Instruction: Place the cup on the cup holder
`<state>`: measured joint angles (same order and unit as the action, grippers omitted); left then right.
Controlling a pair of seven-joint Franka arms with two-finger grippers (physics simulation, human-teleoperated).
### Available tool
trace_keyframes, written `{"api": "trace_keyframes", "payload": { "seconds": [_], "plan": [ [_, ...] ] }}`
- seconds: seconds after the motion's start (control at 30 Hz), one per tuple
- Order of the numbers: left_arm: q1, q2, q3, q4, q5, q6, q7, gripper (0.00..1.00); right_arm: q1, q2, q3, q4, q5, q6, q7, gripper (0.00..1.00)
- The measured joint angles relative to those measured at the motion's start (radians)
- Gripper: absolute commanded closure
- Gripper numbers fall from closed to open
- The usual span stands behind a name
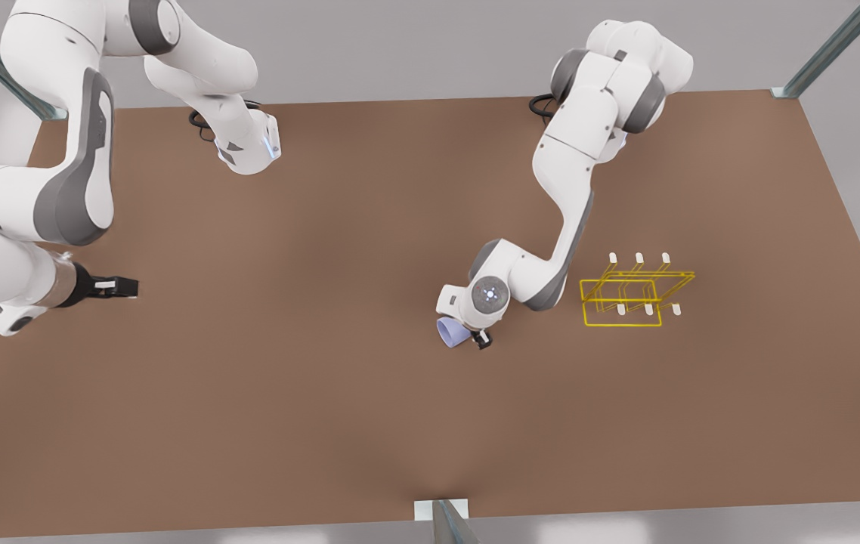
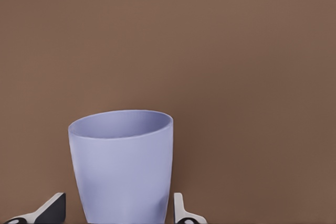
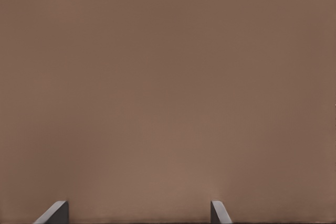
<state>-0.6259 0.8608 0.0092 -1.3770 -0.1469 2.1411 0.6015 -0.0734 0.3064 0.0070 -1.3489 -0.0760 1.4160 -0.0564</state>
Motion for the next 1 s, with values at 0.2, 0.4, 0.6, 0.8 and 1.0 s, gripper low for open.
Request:
{"api": "trace_keyframes", "payload": {
  "seconds": [0.2,0.4,0.6,0.8,1.0],
  "plan": [
    [0.001,0.027,0.000,-0.001,-0.026,0.018,0.002,0.00,-0.012,0.005,0.001,0.042,-0.001,-0.029,0.067,0.00],
    [0.002,0.036,0.000,-0.002,-0.033,0.025,0.001,0.28,-0.042,0.018,0.001,0.085,0.018,0.003,0.120,0.00],
    [0.000,0.004,0.008,0.010,0.015,-0.036,-0.007,0.34,-0.032,0.020,0.002,0.084,0.029,0.019,0.169,0.00],
    [-0.039,-0.061,0.015,0.144,0.530,-0.483,0.014,0.34,-0.039,0.019,0.002,0.085,0.027,0.024,0.202,0.00],
    [-0.109,-0.128,0.015,-0.059,1.115,-0.907,0.091,0.34,-0.041,0.018,0.001,0.085,0.025,0.025,0.226,0.00]
  ]
}}
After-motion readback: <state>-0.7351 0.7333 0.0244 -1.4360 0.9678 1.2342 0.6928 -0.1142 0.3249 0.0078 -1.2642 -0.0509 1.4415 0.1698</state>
